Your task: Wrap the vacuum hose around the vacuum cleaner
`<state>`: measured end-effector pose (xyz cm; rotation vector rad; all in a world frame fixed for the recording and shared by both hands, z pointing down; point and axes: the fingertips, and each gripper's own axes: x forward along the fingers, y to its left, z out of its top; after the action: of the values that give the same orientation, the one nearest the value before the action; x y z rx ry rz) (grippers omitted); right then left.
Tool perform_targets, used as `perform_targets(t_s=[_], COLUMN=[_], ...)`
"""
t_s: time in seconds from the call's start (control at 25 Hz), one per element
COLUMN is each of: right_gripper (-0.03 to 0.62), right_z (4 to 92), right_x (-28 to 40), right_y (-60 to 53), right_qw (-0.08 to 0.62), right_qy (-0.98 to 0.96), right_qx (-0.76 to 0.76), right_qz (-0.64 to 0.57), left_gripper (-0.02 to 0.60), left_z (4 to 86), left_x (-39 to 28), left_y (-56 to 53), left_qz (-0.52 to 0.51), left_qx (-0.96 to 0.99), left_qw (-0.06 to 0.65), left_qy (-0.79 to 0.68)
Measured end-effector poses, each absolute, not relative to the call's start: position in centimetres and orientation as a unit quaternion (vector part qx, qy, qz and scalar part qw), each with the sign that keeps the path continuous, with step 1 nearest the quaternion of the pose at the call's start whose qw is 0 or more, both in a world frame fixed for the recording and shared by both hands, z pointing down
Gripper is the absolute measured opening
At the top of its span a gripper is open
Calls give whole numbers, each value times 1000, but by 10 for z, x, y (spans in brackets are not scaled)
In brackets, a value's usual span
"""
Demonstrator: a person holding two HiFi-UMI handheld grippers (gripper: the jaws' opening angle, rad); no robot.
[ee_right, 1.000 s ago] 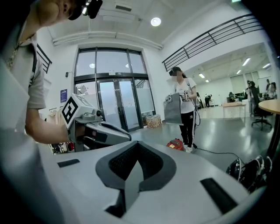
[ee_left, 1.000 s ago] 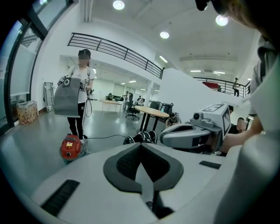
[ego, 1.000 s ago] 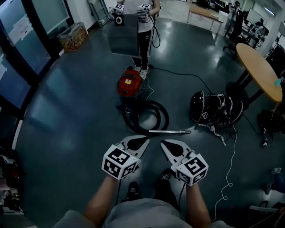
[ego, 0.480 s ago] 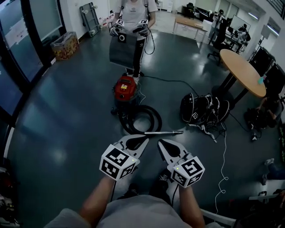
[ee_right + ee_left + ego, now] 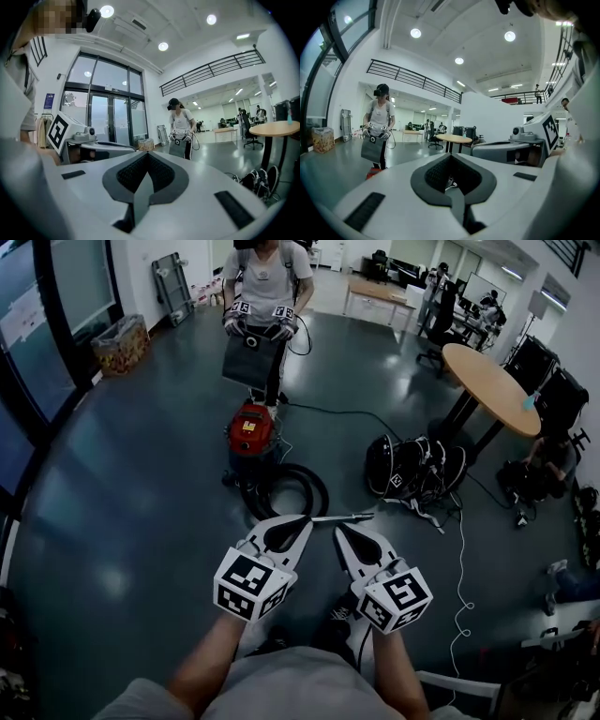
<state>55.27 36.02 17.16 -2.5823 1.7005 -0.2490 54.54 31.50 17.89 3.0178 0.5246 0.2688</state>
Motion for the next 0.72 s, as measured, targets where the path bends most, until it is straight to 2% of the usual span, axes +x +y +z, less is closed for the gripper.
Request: perform_targets(t_s=[0.72], right_gripper=[5], right_z=[145], right_x=[547], right_y=[367], right_qw=[24], right_qy=[535], right_qx=[-843], right_qz=[-48], left_gripper=[8], left_z=[157], left_x=[544], left_y=[330], left_qz=[64], left_qx=[979], left_qw=[17], left_qy=[191])
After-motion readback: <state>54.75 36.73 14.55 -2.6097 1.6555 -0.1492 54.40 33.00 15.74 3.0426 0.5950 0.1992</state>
